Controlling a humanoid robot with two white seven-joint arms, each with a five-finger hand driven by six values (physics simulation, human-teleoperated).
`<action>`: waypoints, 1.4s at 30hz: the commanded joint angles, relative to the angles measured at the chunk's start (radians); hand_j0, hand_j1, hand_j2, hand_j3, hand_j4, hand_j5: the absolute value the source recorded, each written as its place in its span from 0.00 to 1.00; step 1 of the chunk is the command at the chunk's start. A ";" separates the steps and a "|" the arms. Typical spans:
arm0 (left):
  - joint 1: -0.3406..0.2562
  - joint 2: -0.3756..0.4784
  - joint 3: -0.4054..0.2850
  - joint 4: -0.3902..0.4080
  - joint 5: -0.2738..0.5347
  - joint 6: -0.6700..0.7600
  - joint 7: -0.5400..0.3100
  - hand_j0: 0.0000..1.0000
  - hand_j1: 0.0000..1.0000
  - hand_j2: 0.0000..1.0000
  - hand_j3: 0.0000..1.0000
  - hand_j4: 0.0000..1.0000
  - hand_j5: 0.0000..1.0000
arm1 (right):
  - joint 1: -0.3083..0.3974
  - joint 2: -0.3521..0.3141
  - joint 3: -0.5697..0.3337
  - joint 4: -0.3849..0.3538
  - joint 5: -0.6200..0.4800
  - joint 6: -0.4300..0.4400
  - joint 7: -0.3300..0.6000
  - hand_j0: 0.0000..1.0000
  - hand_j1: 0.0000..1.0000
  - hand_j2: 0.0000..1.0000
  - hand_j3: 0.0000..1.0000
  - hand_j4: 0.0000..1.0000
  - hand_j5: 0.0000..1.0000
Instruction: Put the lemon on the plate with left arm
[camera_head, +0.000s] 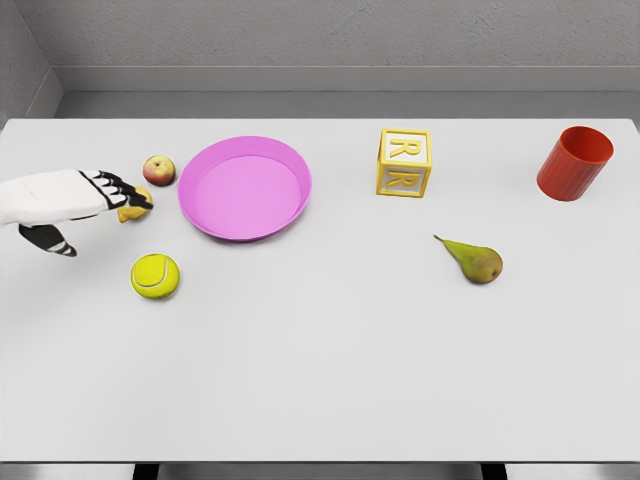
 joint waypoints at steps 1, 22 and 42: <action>-0.002 -0.002 -0.001 -0.002 0.003 0.002 0.000 1.00 1.00 1.00 1.00 1.00 1.00 | 0.000 0.000 -0.002 0.008 -0.004 0.001 0.000 1.00 1.00 1.00 1.00 1.00 1.00; -0.212 -0.218 -0.074 0.326 -0.149 0.002 0.000 1.00 1.00 1.00 1.00 1.00 1.00 | 0.011 0.000 -0.002 0.010 -0.004 0.002 0.000 1.00 1.00 1.00 1.00 1.00 1.00; -0.227 -0.241 -0.094 0.355 -0.164 0.002 0.000 1.00 1.00 1.00 1.00 1.00 1.00 | 0.011 0.000 -0.002 0.010 -0.004 0.002 0.000 1.00 1.00 1.00 1.00 1.00 1.00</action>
